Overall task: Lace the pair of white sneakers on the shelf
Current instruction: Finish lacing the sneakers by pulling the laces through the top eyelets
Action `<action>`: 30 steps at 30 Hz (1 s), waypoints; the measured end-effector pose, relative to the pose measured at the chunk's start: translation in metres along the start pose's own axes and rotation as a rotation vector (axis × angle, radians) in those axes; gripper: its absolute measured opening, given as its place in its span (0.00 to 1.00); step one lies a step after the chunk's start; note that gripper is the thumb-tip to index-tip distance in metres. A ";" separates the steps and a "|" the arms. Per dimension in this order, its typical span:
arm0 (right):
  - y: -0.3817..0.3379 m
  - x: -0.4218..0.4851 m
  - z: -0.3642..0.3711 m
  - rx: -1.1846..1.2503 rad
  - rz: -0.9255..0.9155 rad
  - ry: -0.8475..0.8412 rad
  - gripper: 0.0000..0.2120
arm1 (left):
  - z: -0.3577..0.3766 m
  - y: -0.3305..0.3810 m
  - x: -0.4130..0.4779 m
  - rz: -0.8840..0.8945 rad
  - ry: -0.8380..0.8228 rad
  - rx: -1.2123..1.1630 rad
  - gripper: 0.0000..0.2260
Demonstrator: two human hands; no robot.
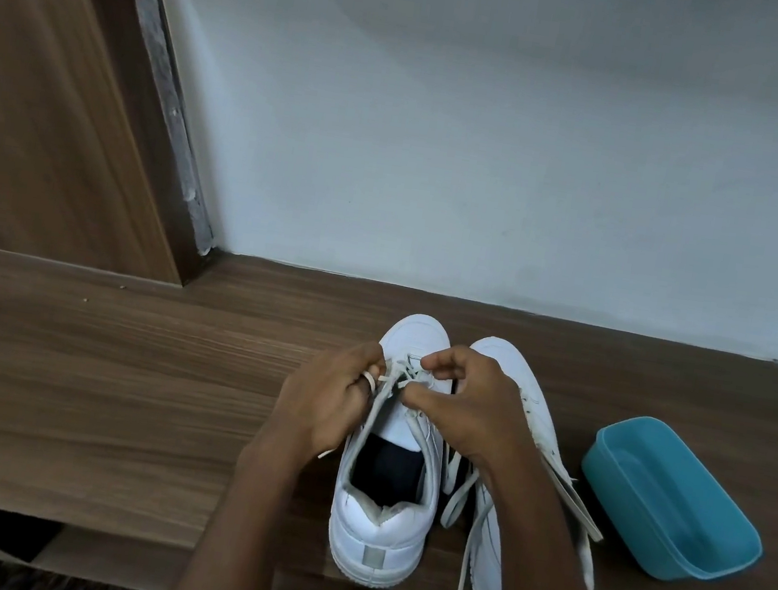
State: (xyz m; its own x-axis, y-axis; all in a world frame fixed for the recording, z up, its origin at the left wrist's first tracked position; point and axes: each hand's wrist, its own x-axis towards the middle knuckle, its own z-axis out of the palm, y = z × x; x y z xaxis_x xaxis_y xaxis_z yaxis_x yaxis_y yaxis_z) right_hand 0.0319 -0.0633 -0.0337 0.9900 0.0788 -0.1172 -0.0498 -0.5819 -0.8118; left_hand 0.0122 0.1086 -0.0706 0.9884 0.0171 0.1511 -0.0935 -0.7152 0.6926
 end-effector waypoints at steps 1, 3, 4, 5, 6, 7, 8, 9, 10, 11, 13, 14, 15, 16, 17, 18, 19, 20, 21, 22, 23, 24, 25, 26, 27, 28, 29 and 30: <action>0.000 0.000 0.000 0.006 0.000 0.003 0.15 | 0.001 -0.001 0.001 -0.027 -0.011 -0.089 0.08; 0.001 0.000 -0.001 0.018 0.000 0.005 0.14 | 0.003 -0.003 0.002 -0.082 -0.025 -0.257 0.12; 0.001 0.000 -0.002 0.025 -0.001 0.005 0.14 | 0.005 -0.004 0.003 -0.100 -0.023 -0.318 0.15; 0.001 -0.001 -0.003 0.033 -0.002 0.005 0.13 | 0.006 -0.003 0.003 -0.123 -0.017 -0.367 0.17; 0.002 -0.001 -0.003 0.041 -0.003 0.005 0.13 | 0.006 -0.002 0.004 -0.153 -0.009 -0.409 0.19; 0.002 -0.001 -0.003 0.047 -0.005 0.005 0.12 | 0.006 -0.001 0.005 -0.187 0.002 -0.445 0.20; 0.001 -0.001 -0.004 0.050 -0.006 0.004 0.12 | 0.006 -0.002 0.007 -0.223 0.016 -0.476 0.21; 0.002 -0.001 -0.004 0.052 -0.008 0.001 0.12 | 0.005 0.000 0.008 -0.260 0.032 -0.503 0.23; 0.002 -0.001 -0.004 0.051 -0.010 -0.003 0.12 | 0.005 0.002 0.009 -0.296 0.054 -0.521 0.23; 0.002 -0.001 -0.003 0.046 -0.010 -0.006 0.12 | 0.004 0.003 0.009 -0.329 0.077 -0.544 0.23; 0.002 -0.001 -0.004 0.038 -0.008 -0.010 0.12 | 0.005 0.004 0.010 -0.404 0.106 -0.622 0.21; 0.002 -0.001 -0.004 0.037 -0.007 -0.013 0.13 | 0.005 0.003 0.011 -0.445 0.110 -0.660 0.20; 0.002 -0.001 -0.004 0.037 -0.007 -0.020 0.14 | 0.005 0.004 0.011 -0.490 0.108 -0.708 0.20; 0.002 -0.001 -0.004 0.033 -0.008 -0.031 0.15 | 0.006 0.004 0.010 -0.526 0.100 -0.772 0.20; 0.002 -0.001 -0.005 0.027 -0.010 -0.044 0.16 | 0.004 0.006 0.010 -0.550 0.087 -0.844 0.21; 0.002 -0.001 -0.005 0.019 -0.012 -0.055 0.17 | 0.003 0.007 0.009 -0.549 0.072 -0.918 0.21; 0.002 -0.001 -0.006 0.010 -0.015 -0.064 0.18 | 0.001 0.011 0.008 -0.537 0.053 -0.983 0.21; 0.002 -0.002 -0.006 -0.002 -0.020 -0.072 0.20 | 0.001 0.012 0.007 -0.519 0.033 -1.025 0.22; 0.001 -0.002 -0.007 -0.014 -0.023 -0.080 0.21 | 0.000 0.014 0.007 -0.513 0.019 -1.061 0.23; 0.001 -0.003 -0.007 -0.026 -0.027 -0.087 0.23 | 0.000 0.013 0.007 -0.515 0.006 -1.091 0.24; 0.000 -0.003 -0.008 -0.038 -0.033 -0.094 0.24 | -0.001 0.013 0.008 -0.524 0.000 -1.122 0.24; -0.001 -0.004 -0.008 -0.054 -0.044 -0.099 0.25 | -0.001 0.010 0.009 -0.530 -0.005 -1.148 0.24; -0.001 -0.005 -0.008 -0.077 -0.061 -0.103 0.26 | -0.002 0.009 0.009 -0.533 -0.017 -1.172 0.25; -0.002 -0.005 -0.008 -0.106 -0.080 -0.103 0.26 | -0.002 0.006 0.010 -0.532 -0.021 -1.183 0.26; -0.003 -0.006 -0.008 -0.136 -0.096 -0.102 0.26 | -0.003 0.007 0.009 -0.526 -0.034 -1.196 0.26; -0.003 -0.006 -0.007 -0.157 -0.107 -0.102 0.25 | -0.004 0.006 0.009 -0.517 -0.040 -1.195 0.27; -0.003 -0.007 -0.008 -0.168 -0.112 -0.105 0.24 | -0.006 0.008 0.009 -0.510 -0.042 -1.181 0.27; -0.003 -0.006 -0.008 -0.172 -0.115 -0.106 0.22 | -0.007 0.007 0.009 -0.508 -0.026 -1.138 0.27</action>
State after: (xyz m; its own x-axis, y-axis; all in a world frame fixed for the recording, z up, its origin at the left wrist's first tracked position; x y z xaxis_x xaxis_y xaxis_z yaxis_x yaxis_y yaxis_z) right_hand 0.0269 -0.0688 -0.0258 0.9680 0.2318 -0.0965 0.0946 -0.6926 -0.7151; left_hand 0.0197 0.1084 -0.0590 0.9440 0.0909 -0.3170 0.2616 0.3790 0.8876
